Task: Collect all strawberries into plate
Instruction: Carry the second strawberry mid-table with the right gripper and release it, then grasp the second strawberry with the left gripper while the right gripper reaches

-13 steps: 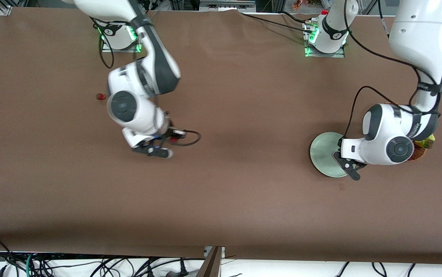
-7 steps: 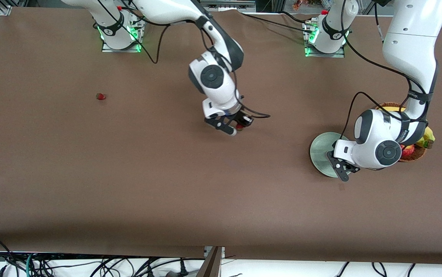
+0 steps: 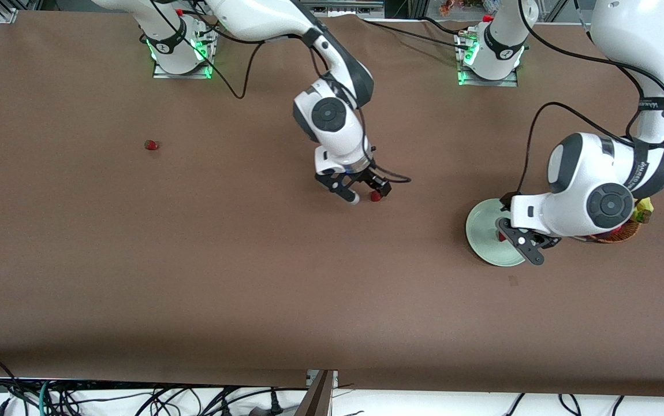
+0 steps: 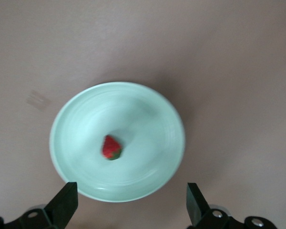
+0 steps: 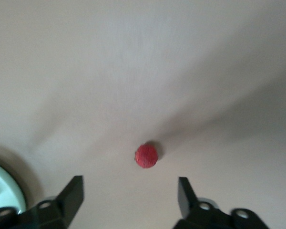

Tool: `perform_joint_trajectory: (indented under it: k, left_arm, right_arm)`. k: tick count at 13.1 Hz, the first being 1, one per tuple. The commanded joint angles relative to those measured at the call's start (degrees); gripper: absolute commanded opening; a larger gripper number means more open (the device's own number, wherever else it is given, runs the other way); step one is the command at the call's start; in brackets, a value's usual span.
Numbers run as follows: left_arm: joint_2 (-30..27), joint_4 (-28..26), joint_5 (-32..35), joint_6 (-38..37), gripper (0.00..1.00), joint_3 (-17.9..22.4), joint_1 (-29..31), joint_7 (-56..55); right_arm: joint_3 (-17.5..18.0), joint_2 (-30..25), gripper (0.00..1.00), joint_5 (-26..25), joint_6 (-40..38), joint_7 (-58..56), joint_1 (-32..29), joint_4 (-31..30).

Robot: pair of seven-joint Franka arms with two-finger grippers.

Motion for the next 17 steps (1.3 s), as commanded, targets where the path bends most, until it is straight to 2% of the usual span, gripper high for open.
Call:
perform_joint_trajectory:
  k: [1,2,4,5,7,9,12,15,17]
  left_arm:
    - [-0.6,-0.5,-1.1,-1.5,1.00,-4.5,-0.2,-15.2]
    - [-0.3,-0.5,-2.1,-1.2,1.00,-6.3,-0.4,-21.7]
    - [0.9,-0.6,-2.2,0.2,1.00,-9.9,-0.7,-33.9]
    - [1.3,-1.1,-2.2,1.7,1.00,-11.6,-1.3,-38.7]
    - [3.1,-1.4,-1.9,5.2,1.00,-11.9,-6.5,-52.2]
    - [5.9,-2.0,-1.2,10.2,1.00,-11.6,-11.4,-64.6]
    - [8.2,-5.9,0.3,21.3,1.00,-11.4,-15.1,-70.7]
    - [10.8,-6.7,10.7,24.2,1.00,-11.5,-15.8,-73.3]
    - [12.0,-6.8,12.4,25.8,1.00,-11.6,-16.2,-73.7]
  right_arm:
    - [-2.2,-7.9,0.99,0.4,-17.1,-14.7,-5.0,-2.6]
    - [-6.4,-10.0,0.99,0.4,-22.5,-22.5,-5.0,-4.7]
    - [-12.4,-15.2,0.99,-0.3,-26.0,-35.8,-4.9,-11.9]
    - [-14.6,-18.4,0.99,-2.8,-25.7,-42.2,-4.9,-17.1]
    - [-19.0,-25.4,0.99,-7.5,-23.3,-53.1,-4.9,-28.6]
    - [-21.7,-31.9,0.99,-15.6,-18.7,-57.2,-5.0,-39.9]
    - [-28.9,-38.6,0.99,-21.9,-14.4,-64.4,-4.9,-52.1]
    - [-38.6,-39.0,0.99,-22.4,-8.3,-75.4,-5.0,-60.1]
    - [-41.2,-38.7,0.99,-22.3,-2.4,-77.1,-5.1,-65.3]
